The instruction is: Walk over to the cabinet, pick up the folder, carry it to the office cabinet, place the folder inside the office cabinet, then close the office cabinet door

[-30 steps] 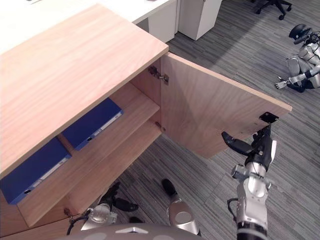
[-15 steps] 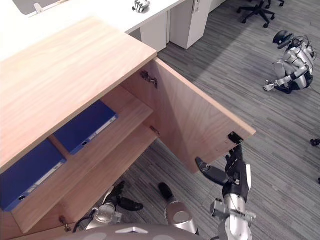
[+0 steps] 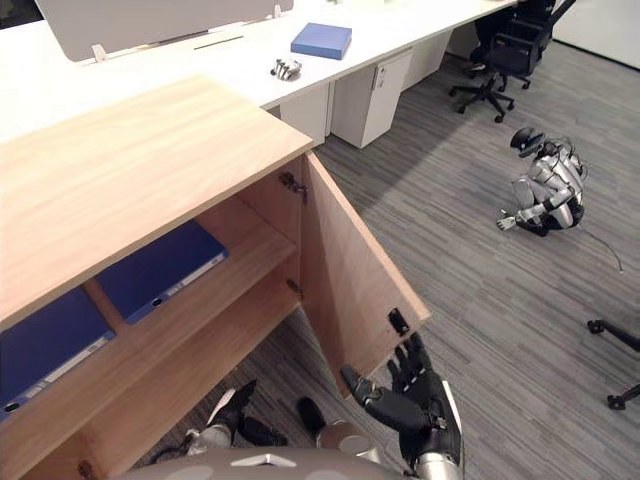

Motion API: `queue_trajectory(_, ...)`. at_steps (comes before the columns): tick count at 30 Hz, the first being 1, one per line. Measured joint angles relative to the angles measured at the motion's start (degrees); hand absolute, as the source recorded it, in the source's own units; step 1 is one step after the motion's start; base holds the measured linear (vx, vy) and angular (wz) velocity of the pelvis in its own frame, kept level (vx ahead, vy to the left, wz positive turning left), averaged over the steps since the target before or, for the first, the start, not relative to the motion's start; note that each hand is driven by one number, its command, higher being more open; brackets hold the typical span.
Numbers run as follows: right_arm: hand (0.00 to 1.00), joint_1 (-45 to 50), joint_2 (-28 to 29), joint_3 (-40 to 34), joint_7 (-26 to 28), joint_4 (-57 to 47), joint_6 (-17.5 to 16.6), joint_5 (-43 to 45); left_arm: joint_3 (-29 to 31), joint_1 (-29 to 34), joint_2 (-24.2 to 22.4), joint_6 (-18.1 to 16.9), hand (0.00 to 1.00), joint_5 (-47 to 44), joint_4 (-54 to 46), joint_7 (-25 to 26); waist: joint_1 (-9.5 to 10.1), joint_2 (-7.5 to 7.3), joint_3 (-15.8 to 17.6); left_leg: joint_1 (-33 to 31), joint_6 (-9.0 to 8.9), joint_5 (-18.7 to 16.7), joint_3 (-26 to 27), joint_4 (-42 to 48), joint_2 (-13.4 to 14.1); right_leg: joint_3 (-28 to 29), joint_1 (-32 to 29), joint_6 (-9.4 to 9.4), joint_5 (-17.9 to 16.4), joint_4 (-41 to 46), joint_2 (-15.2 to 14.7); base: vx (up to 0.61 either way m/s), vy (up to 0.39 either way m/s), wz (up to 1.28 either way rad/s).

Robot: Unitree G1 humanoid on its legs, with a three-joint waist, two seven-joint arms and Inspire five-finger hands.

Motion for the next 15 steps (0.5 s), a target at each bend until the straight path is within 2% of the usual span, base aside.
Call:
queue_trajectory(3, 1.00, -0.6, -5.9, 2.1, 4.3, 0.9, 1.1, 1.7, -1.0, -0.4, 3.6, -0.2, 1.00, 1.3, -0.8, -1.6, 0.66, -1.69, -0.4, 0.1, 0.14, 0.7, -1.7, -2.1, -0.8, -1.3, -0.4, 0.70, -2.4, 0.5, -0.2, -0.03, -0.018, 0.11)
queue_trajectory(5, 1.00, -1.6, -8.3, 3.2, 6.8, 1.0, 2.4, 1.8, -1.2, -0.9, 5.4, -0.2, 1.00, 1.9, -0.6, -2.8, 1.01, -2.54, -0.7, 0.2, 0.39, 2.1, -2.5, -4.0, -1.1, -2.4, -0.6, 0.98, -4.2, 0.6, -0.2, -0.02, -0.034, 0.18)
queue_trajectory(7, 1.00, -4.5, -12.4, 5.9, 10.6, 1.5, 3.8, 3.8, -1.1, -1.6, 7.9, -0.2, 1.00, 1.9, 0.3, -3.4, 1.49, -3.99, -1.3, 0.6, 0.34, 4.8, -3.1, -7.5, -2.2, -3.1, -1.4, 0.82, -4.5, 1.2, -0.5, 0.00, -0.028, 0.19)
queue_trajectory(10, 1.00, -9.5, -15.4, 9.6, 14.8, 1.8, 4.8, 4.0, -1.0, -2.3, 8.8, -0.2, 1.00, 2.0, 3.2, -3.4, 2.58, -4.58, -1.8, 2.3, 0.20, 6.7, -3.3, -10.6, -3.2, -3.5, -1.3, 0.78, -4.4, 1.8, -0.6, 0.02, -0.013, 0.09)
queue_trajectory(13, 1.00, -14.7, -15.1, 11.2, 17.6, 1.8, 4.8, 5.0, -0.8, -3.0, 8.9, -0.1, 1.00, 2.0, 4.6, -3.4, 3.01, -4.97, -2.1, 3.0, 0.51, 7.5, -3.7, -12.7, -4.2, -4.3, -1.2, 0.27, -4.1, 2.0, -1.3, 0.06, 0.028, 0.13)
queue_trajectory(15, 1.00, -18.1, -14.1, 10.9, 17.6, 1.9, 4.4, 6.1, -0.8, -3.3, 8.9, -0.1, 1.00, 2.0, 5.1, -3.4, 3.13, -5.02, -2.1, 3.0, 0.63, 7.6, -4.2, -13.3, -4.7, -5.1, -1.2, -0.18, -3.8, 2.1, -1.8, 0.07, 0.051, 0.15)
